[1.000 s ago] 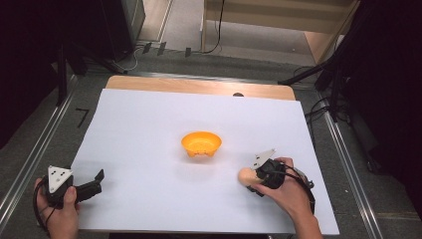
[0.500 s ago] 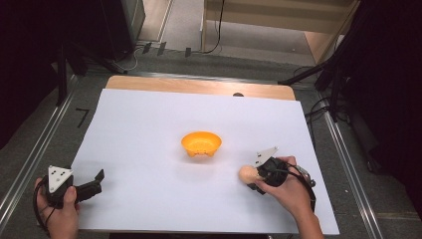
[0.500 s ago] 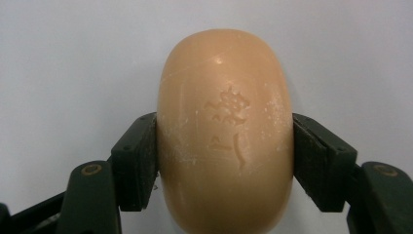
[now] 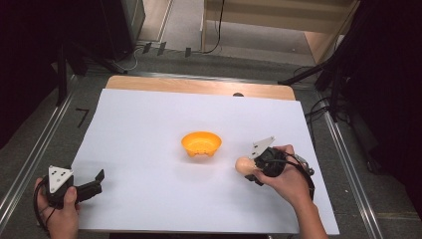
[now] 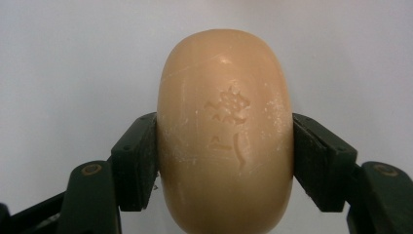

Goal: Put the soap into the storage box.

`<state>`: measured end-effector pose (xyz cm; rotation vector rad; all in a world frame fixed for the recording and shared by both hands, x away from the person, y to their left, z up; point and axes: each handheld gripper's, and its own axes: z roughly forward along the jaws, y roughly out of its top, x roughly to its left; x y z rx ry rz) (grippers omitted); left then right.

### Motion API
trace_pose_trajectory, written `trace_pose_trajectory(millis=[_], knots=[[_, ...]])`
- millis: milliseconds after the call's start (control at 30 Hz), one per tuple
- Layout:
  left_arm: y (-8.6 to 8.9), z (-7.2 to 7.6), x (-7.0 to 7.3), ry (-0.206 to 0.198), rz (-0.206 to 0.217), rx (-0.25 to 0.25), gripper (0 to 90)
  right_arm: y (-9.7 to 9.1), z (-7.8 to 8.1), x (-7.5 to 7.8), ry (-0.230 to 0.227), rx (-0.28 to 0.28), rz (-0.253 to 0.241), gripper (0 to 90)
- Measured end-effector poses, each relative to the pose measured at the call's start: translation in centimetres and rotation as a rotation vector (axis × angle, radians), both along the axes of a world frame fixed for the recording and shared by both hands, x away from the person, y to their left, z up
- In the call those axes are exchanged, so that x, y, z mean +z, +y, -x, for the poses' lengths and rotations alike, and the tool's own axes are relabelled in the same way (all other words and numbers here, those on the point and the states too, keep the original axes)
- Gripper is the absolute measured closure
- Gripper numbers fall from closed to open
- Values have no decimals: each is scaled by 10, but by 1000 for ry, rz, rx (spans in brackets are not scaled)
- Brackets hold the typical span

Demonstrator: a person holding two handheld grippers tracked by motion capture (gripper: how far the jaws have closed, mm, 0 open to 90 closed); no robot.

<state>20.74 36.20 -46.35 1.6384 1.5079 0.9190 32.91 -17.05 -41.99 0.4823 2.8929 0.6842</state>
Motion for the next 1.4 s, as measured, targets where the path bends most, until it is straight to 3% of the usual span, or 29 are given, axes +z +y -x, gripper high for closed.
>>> trace_pose_trajectory(millis=[67,533,800,1067,1400], knots=[[0,0,0,1,2,1,0,6,-4,4,-8,34,7,331],[0,0,0,1,4,1,0,31,-24,25,-36,90,16,331],[-1,0,0,4,-1,-1,0,37,-35,39,-47,104,-26,331],[0,0,0,0,2,1,0,51,-43,43,-41,124,-14,331],[1,0,0,1,10,1,0,80,-56,51,-51,189,-13,331]])
